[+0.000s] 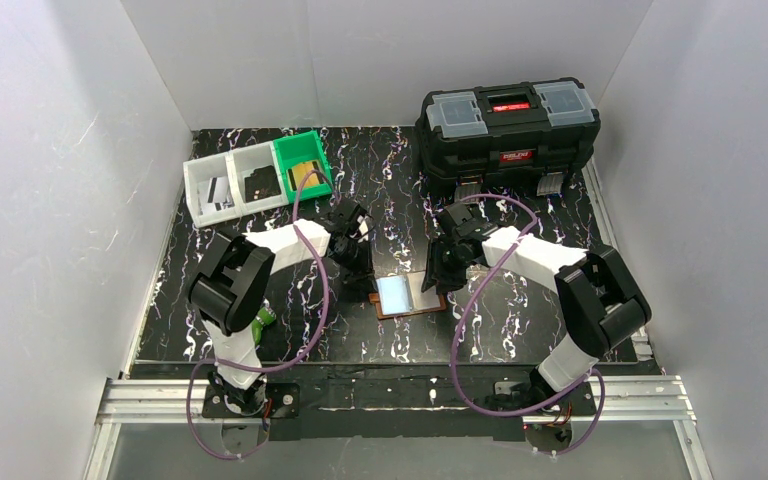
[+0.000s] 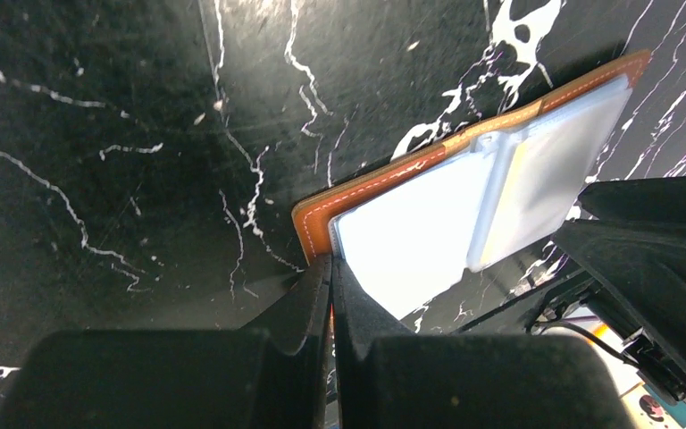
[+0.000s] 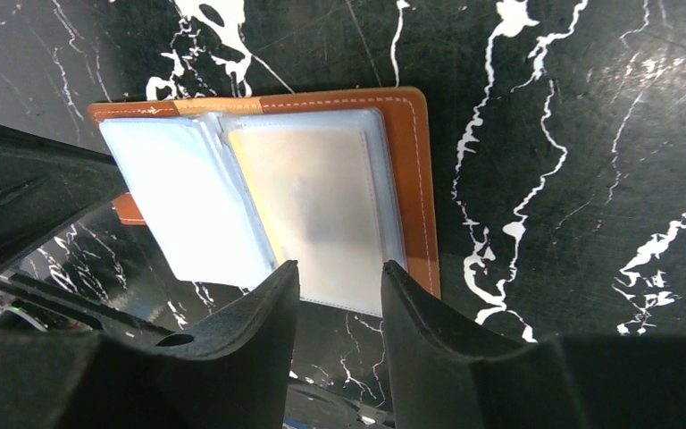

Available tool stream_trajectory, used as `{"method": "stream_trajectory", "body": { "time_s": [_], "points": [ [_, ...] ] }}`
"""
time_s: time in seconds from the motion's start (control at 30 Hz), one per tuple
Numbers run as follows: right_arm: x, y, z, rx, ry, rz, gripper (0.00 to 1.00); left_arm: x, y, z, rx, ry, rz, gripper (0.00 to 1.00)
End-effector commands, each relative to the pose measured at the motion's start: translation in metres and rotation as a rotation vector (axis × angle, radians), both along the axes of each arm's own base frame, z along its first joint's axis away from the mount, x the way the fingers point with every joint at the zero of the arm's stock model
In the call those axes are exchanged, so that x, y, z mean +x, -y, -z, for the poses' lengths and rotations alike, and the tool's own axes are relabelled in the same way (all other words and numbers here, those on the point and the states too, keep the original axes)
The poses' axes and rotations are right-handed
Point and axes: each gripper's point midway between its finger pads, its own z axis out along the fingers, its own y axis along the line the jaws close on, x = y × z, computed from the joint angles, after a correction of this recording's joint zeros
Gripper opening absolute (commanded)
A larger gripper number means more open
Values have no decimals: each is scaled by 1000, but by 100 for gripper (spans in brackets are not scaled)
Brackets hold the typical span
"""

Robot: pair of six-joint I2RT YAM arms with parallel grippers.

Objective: Take the credit cards out of the card holder
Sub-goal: Remove the credit card from the card holder.

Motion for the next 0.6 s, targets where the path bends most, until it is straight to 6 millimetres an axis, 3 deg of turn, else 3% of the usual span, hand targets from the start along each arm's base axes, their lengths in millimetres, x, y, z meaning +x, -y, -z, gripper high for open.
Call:
{"method": "stream_trajectory", "body": {
  "time_s": [0.0,0.33,0.57],
  "points": [
    [10,0,0,-26,36,11,47,7,-6,5,60,17,18,0],
    [10,3,5,-62,36,7,46,5,-5,8,59,6,22,0],
    [6,-6,6,-67,38,-17,36,3,-4,11,47,-3,17,0]
  ]
}}
